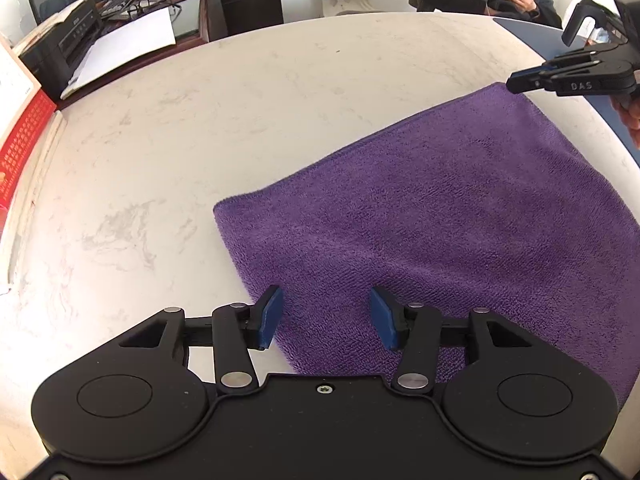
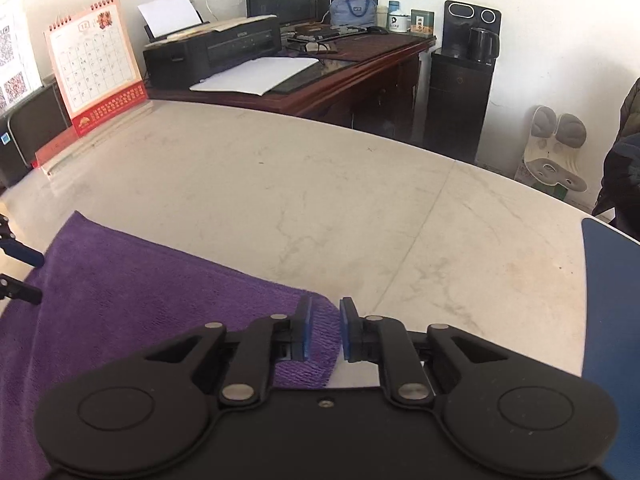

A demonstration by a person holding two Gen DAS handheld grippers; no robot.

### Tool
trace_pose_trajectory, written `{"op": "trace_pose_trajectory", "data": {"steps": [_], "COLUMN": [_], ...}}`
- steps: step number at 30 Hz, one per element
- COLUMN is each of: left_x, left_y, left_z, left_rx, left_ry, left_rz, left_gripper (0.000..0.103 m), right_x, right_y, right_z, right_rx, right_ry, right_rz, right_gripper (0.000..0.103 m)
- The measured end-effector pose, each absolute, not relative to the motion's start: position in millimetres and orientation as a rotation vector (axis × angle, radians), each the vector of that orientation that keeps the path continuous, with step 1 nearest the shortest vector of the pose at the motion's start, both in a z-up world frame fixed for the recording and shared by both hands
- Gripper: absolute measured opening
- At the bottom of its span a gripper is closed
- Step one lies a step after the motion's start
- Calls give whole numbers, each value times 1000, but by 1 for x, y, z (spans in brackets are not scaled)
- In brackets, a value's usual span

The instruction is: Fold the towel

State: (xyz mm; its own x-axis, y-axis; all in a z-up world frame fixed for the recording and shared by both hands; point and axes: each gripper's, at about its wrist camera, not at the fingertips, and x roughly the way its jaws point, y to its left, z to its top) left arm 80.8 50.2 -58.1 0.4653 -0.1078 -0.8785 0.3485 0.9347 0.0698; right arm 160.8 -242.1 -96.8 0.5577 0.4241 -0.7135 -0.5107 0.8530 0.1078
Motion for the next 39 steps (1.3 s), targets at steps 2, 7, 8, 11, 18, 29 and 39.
{"op": "trace_pose_trajectory", "data": {"steps": [2, 7, 8, 11, 18, 29, 39], "left_x": [85, 101, 104, 109, 110, 65, 20], "left_y": [46, 29, 30, 50, 77, 11, 39], "left_z": [-56, -67, -71, -72, -68, -51, -70], "left_rx": [248, 250, 251, 194, 181, 162, 104], "left_ry": [1035, 1025, 1031, 1030, 1038, 1033, 1069], "left_rz": [-296, -328, -326, -299, -226, -451, -369], "left_gripper": [47, 47, 49, 50, 50, 48, 48], "right_x": [151, 137, 137, 147, 163, 88, 71], "right_y": [-225, -185, -183, -193, -227, -179, -225], "right_z": [-94, -107, -109, -106, -106, -87, -93], "right_rx": [-125, -221, -233, -230, -215, -181, -223], "right_ry": [800, 813, 804, 800, 803, 847, 858], "right_rz": [622, 755, 759, 700, 555, 822, 646], "right_gripper": [13, 13, 12, 12, 12, 13, 12]}}
